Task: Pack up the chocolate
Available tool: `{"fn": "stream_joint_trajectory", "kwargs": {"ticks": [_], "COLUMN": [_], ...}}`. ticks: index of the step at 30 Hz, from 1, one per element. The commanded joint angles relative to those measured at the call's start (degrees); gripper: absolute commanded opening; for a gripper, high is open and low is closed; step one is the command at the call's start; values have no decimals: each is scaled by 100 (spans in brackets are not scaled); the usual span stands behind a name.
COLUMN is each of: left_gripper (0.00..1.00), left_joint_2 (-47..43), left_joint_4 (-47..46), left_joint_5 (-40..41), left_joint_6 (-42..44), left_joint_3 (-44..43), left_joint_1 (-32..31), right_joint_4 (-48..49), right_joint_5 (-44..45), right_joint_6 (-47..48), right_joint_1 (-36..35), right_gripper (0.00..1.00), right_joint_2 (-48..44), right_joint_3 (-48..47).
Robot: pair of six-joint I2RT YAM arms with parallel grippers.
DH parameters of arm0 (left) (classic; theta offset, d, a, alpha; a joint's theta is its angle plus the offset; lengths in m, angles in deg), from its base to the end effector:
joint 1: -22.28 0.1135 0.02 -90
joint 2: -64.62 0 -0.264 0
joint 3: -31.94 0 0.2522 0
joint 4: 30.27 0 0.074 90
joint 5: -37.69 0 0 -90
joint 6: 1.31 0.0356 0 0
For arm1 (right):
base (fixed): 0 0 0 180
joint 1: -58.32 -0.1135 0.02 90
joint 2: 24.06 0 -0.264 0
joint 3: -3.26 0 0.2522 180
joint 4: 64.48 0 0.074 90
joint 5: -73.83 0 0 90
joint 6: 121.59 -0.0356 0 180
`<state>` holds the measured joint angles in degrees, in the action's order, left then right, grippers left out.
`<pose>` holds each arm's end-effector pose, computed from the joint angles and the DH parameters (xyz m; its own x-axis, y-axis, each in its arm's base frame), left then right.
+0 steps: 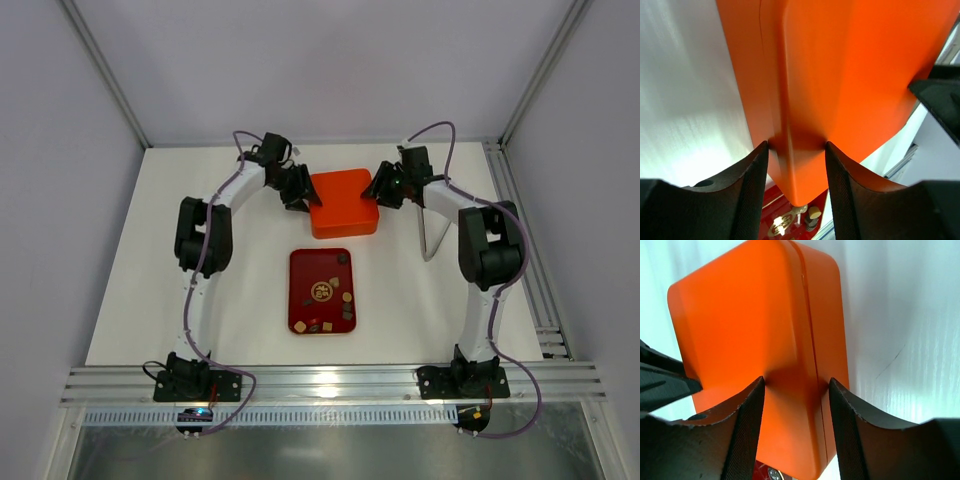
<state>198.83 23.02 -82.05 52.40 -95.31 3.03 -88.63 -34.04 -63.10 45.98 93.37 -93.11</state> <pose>0.4723 -0.1837 0.1811 -0.9676 -0.2064 -0.1451 -0.0671 0.7647 -0.6408 0.4402 0.1075 0.1806 -0.8078 0.3325 -0.4868 0.0089 0.8326 0.5539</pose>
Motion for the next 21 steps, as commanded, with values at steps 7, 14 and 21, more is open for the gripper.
{"fn": "stream_joint_trajectory", "kwargs": {"ticks": [7, 14, 21], "left_gripper": [54, 63, 64], "left_joint_2": [755, 870, 1063], "left_joint_4": [1285, 1707, 2261], "left_joint_5": [1206, 1418, 1769], "left_joint_6": [755, 1194, 1643], "left_joint_3": [-472, -884, -1245], "left_joint_1": [-53, 35, 44], "right_joint_4": [-183, -410, -806], "right_joint_5": [-103, 3, -85], "right_joint_6": [-145, -22, -75], "right_joint_1": [-884, -596, -85], "right_gripper": [40, 54, 67], "right_joint_2": [-685, -819, -248], "right_joint_3": [1755, 1450, 106]}}
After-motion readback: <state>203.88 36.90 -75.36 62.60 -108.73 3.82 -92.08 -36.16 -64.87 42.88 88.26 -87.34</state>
